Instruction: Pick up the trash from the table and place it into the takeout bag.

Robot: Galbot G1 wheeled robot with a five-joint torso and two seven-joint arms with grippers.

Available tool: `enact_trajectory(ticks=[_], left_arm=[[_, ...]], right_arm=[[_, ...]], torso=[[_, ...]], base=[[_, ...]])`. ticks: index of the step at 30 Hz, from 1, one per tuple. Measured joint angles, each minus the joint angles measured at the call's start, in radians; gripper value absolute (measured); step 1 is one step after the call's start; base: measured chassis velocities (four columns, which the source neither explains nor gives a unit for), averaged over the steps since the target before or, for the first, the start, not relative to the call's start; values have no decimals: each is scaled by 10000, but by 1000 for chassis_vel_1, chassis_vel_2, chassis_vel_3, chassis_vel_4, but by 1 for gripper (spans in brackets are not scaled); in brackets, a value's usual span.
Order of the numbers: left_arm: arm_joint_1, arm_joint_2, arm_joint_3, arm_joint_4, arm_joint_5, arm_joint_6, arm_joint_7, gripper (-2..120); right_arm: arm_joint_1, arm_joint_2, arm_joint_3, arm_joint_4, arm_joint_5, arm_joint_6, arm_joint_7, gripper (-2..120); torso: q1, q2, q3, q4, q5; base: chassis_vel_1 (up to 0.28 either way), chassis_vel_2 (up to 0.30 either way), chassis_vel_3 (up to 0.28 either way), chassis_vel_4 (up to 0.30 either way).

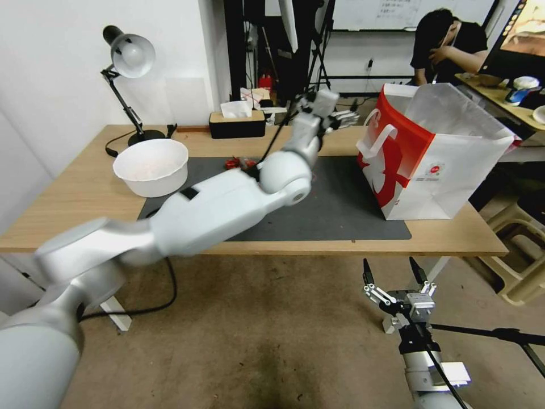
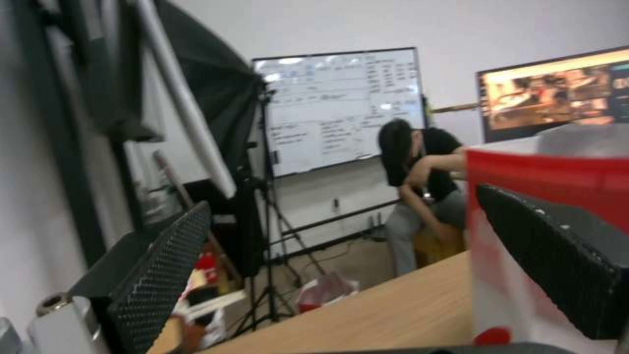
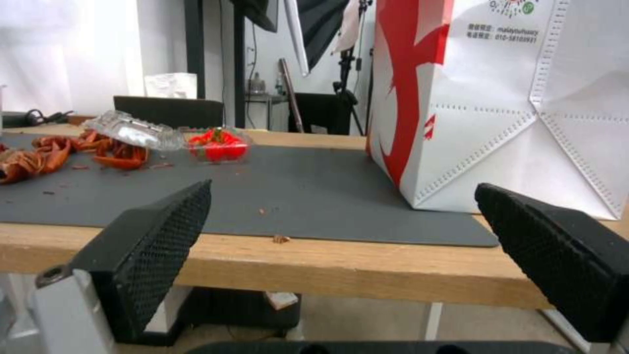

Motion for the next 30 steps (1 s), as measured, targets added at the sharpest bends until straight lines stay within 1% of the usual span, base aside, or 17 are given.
enact_trajectory(ticks=[2, 4, 6, 8, 10, 11, 14, 16, 18, 20, 21, 24, 25, 26, 28, 29, 30], left_arm=[[731, 453, -483, -496, 323, -20, -159, 100], [1028, 627, -674, -638, 465, -38, -187, 100], [1859, 1135, -1229, -862, 1135, -76, -225, 100], [1923, 1167, -1277, -869, 1196, -82, -228, 100], [2952, 1652, -1993, -1100, 1808, -108, -274, 100], [2952, 1652, -1993, -1100, 1808, -108, -274, 100], [3840, 2024, -2589, -1395, 2032, -108, -257, 100], [4728, 2284, -3345, -1768, 2232, -155, -156, 100], [4865, 2310, -3470, -1839, 2250, -157, -137, 100], [6192, 2466, -4608, -2398, 2560, -210, 63, 100], [6192, 2466, -4608, -2398, 2560, -210, 63, 100], [8696, 2519, -6297, -3176, 3414, -595, 583, 100], [9446, 2489, -6770, -3369, 3667, -791, 706, 100], [9446, 2489, -6770, -3369, 3667, -791, 706, 100], [10484, 2410, -7308, -3547, 4065, -1140, 854, 100], [11109, 2380, -7636, -3721, 4217, -1283, 976, 100], [11109, 2380, -7636, -3721, 4217, -1283, 976, 100]], right_arm=[[39, -1, -13, 0, -11, -30, -1, 100], [58, 2, -21, 0, -18, -41, -6, 100], [107, 15, -60, 0, -74, -63, -15, 100], [110, 17, -63, 0, -81, -65, -15, 100], [122, 42, -108, 51, -143, -142, -15, 100], [122, 42, -108, 51, -143, -142, -15, 100], [138, 53, -157, 80, -203, -178, -17, 100], [166, 75, -196, 96, -243, -211, -17, 100], [169, 79, -200, 99, -247, -214, -17, 100], [199, 112, -244, 123, -289, -250, -18, 100], [199, 112, -244, 123, -289, -250, -18, 100], [299, 75, -346, 108, -306, -259, -41, 100], [305, 58, -351, 107, -294, -259, -58, 100], [305, 58, -351, 107, -294, -259, -58, 100], [310, 25, -339, 122, -253, -260, -84, 100], [314, 4, -322, 139, -221, -270, -108, 100], [314, 4, -322, 139, -221, -270, -108, 100]], torso=[[-1, 1, 0, -2, 0], [0, 1, 0, -1, 1], [-1, 1, -1, 2, 2], [0, 2, 0, 2, 2], [0, 1, 0, -1, 1], [0, 1, 0, -1, 1], [-1, 1, 0, 0, 3], [0, 1, 0, 0, 3], [0, 1, 0, 1, 3], [0, 1, -1, -3, 5], [0, 1, -1, -3, 5], [-1, 1, -1, 6, 3], [-2, 2, -2, 2, 8], [-2, 2, -2, 2, 8], [-2, 1, 0, 1, -1], [-2, 2, -1, -2, 6], [-2, 2, -1, -2, 6]], base=[[0, 0, 0, 0], [0, 0, 0, 0], [0, 0, 0, 0], [0, 0, 0, 0], [0, 0, 0, 0], [0, 0, 0, 0], [0, 0, 0, 0], [0, 0, 0, 0], [0, 0, 0, 0], [0, 0, 0, 0], [0, 0, 0, 0], [0, 0, 0, 0], [0, 0, 0, 0], [0, 0, 0, 0], [0, 0, 0, 0], [0, 0, 0, 0], [0, 0, 0, 0]])
